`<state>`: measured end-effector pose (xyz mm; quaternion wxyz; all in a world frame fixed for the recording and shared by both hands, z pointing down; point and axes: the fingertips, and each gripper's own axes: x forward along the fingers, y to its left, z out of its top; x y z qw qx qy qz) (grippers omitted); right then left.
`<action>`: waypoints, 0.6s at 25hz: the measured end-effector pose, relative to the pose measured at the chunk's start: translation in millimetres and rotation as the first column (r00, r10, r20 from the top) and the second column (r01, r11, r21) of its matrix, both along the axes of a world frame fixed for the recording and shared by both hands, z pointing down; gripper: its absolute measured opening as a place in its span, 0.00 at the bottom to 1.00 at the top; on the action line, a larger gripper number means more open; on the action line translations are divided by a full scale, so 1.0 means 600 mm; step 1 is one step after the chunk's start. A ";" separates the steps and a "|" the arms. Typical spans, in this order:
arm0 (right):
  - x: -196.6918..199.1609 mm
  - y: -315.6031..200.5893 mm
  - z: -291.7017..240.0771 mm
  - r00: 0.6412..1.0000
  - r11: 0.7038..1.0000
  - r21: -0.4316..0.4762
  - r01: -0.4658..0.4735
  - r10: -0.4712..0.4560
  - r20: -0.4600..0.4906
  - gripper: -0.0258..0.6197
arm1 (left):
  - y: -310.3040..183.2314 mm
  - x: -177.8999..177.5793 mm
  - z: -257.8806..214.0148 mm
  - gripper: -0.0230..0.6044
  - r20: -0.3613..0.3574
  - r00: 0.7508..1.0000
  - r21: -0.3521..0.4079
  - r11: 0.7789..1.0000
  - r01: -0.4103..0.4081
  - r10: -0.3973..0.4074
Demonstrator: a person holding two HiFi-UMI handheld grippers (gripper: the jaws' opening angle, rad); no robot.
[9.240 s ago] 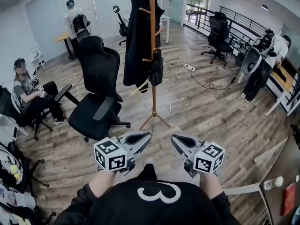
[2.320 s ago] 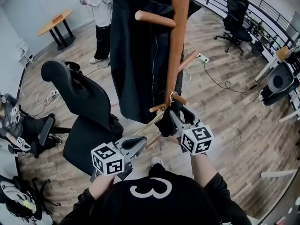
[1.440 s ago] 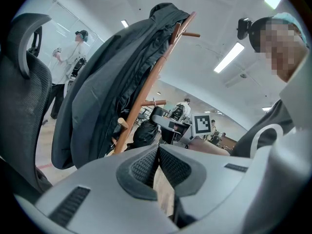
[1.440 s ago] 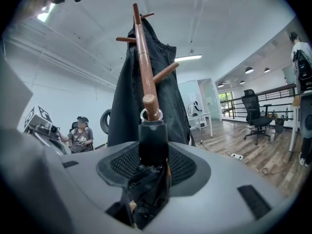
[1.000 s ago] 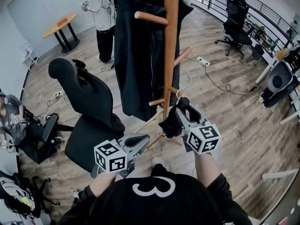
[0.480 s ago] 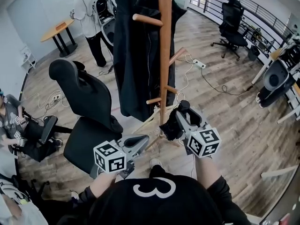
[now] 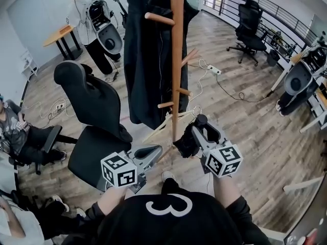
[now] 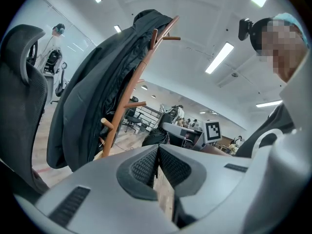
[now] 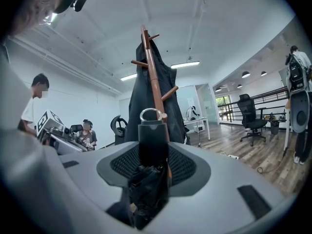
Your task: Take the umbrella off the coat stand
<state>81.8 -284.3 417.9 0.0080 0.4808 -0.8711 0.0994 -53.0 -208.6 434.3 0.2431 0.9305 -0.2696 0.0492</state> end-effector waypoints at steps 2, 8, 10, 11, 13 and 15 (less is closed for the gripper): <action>0.002 0.016 0.000 1.000 1.000 -0.004 0.003 -0.003 0.004 0.33 | 0.006 0.000 -0.005 0.06 0.001 1.000 0.007 1.000 0.001 -0.001; 0.009 0.067 0.003 1.000 1.000 -0.010 0.015 -0.015 0.018 0.33 | 0.029 0.001 -0.012 0.06 0.004 1.000 0.035 0.999 0.005 -0.006; 0.009 0.083 0.001 1.000 1.000 -0.009 0.019 -0.019 0.023 0.33 | 0.038 0.000 -0.015 0.06 0.004 1.000 0.042 0.999 0.006 -0.007; 0.009 0.091 0.000 0.999 1.000 -0.008 0.022 -0.022 0.023 0.33 | 0.042 -0.001 -0.016 0.06 0.004 1.000 0.045 0.999 0.007 -0.007; 0.007 0.108 -0.002 0.999 0.999 -0.002 0.033 -0.032 0.022 0.33 | 0.050 -0.002 -0.018 0.06 0.002 1.000 0.052 0.999 0.008 -0.008; 0.004 0.125 -0.003 0.999 0.999 0.004 0.046 -0.046 0.022 0.33 | 0.057 -0.002 -0.018 0.06 -0.002 1.000 0.058 0.998 0.010 -0.010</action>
